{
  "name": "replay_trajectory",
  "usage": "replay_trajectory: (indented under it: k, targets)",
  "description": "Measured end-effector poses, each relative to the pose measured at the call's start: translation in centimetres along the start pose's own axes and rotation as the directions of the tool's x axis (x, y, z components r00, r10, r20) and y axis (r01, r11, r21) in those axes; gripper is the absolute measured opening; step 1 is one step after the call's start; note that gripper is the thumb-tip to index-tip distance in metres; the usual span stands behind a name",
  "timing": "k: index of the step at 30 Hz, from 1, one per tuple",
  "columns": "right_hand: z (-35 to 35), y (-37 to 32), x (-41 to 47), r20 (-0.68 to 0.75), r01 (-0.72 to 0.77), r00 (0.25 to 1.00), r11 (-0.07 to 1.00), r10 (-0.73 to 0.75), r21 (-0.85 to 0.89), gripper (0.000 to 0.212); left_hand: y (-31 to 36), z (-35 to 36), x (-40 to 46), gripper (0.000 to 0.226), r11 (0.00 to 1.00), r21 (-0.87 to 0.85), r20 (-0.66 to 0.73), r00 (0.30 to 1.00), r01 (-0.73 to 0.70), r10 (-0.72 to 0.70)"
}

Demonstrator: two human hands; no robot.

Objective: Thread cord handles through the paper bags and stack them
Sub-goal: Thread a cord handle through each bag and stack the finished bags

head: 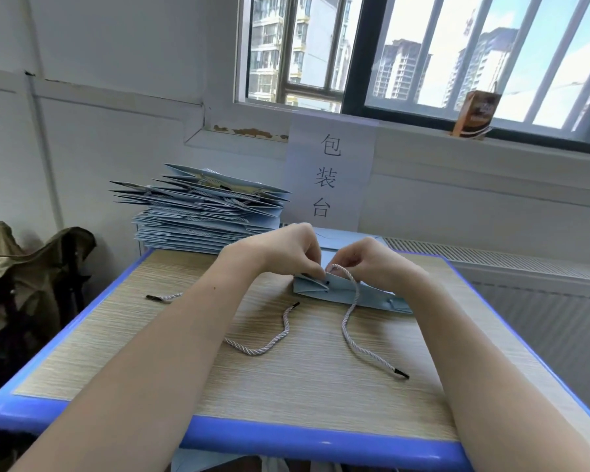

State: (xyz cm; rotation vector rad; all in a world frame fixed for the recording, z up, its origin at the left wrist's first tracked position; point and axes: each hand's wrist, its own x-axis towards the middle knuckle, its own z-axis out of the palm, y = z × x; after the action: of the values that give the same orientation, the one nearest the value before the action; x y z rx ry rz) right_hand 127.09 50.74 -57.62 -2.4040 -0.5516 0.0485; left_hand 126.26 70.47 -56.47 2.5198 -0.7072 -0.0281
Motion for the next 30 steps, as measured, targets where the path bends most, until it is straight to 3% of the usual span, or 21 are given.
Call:
replay_trajectory:
  k: [4, 8, 11, 15, 20, 24, 30]
  targets:
    - [0.0, -0.7, -0.2, -0.042, 0.074, 0.996, 0.997, -0.075, -0.037, 0.016, -0.2, -0.1, 0.2, 0.025, 0.999, -0.017, -0.108, 0.994, -0.035, 0.033]
    - [-1.3, -1.0, -1.1, 0.03, 0.022, 0.999, 1.0, -0.023, 0.009, 0.025, -0.2, -0.1, 0.4, 0.023, 0.998, -0.013, -0.184, 0.981, -0.063, 0.06]
    - [-1.6, -0.7, -1.2, 0.06, 0.038, 0.997, 0.999, -0.04, 0.029, 0.016, -0.4, 0.2, 0.7, 0.023, 0.999, 0.012, -0.225, 0.973, -0.052, 0.053]
    - [-0.8, 0.1, -0.3, -0.048, 0.107, 0.993, 0.992, -0.105, 0.063, 0.011, -0.8, 0.4, 1.1, 0.018, 0.997, 0.062, -0.323, 0.944, -0.047, 0.064]
    - [-0.7, 0.7, 0.4, -0.212, 0.163, 0.97, 0.965, -0.118, 0.207, 0.011, 0.7, 1.0, 1.0, 0.009, 0.985, 0.133, -0.525, 0.835, -0.112, 0.166]
    - [-0.7, 1.3, 0.9, -0.31, 0.153, 0.947, 0.969, -0.087, 0.195, 0.007, 0.8, 1.3, 1.3, 0.008, 0.987, 0.124, -0.506, 0.85, -0.099, 0.149]
    - [0.6, 0.9, 1.1, -0.363, 0.102, 0.93, 0.99, -0.06, 0.096, 0.009, 0.2, 2.6, 2.4, 0.011, 0.989, 0.084, -0.433, 0.899, 0.119, -0.072]
